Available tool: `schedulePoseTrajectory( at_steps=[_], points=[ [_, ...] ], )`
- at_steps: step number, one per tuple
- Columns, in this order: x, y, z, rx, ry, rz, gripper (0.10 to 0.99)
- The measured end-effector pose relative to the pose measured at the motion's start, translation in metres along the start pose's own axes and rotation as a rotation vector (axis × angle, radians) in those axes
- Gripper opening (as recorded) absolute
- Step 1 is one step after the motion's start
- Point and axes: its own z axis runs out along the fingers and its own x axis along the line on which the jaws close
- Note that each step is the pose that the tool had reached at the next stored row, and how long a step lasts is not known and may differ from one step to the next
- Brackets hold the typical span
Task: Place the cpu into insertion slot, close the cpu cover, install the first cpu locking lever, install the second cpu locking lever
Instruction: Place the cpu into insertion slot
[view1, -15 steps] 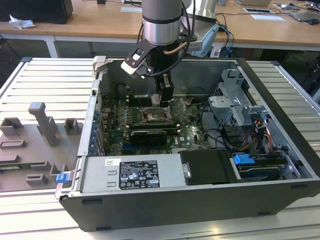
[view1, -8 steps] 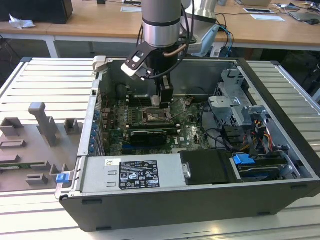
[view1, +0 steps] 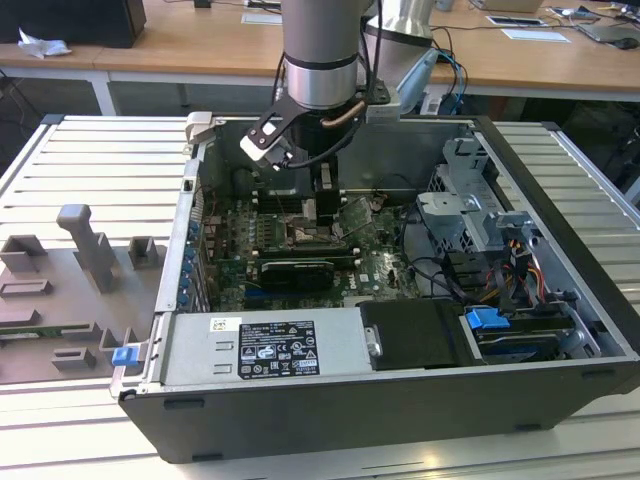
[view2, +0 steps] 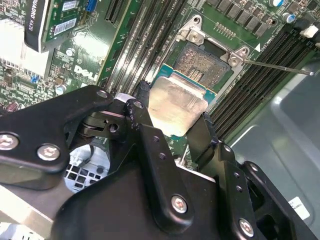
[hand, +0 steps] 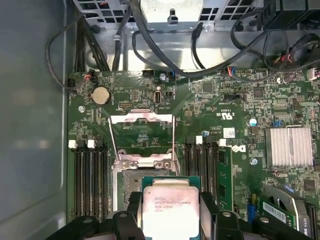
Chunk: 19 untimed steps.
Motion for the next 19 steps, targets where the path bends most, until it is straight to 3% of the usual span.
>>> schedulePoseTrajectory(
  at_steps=[8, 19],
  points=[
    [0.0009, -0.0007, 0.008, 0.0, -0.0018, 0.024, 0.541],
    [0.0055, -0.0021, 0.0221, 0.001, 0.0055, -0.058, 0.541]
  ],
)
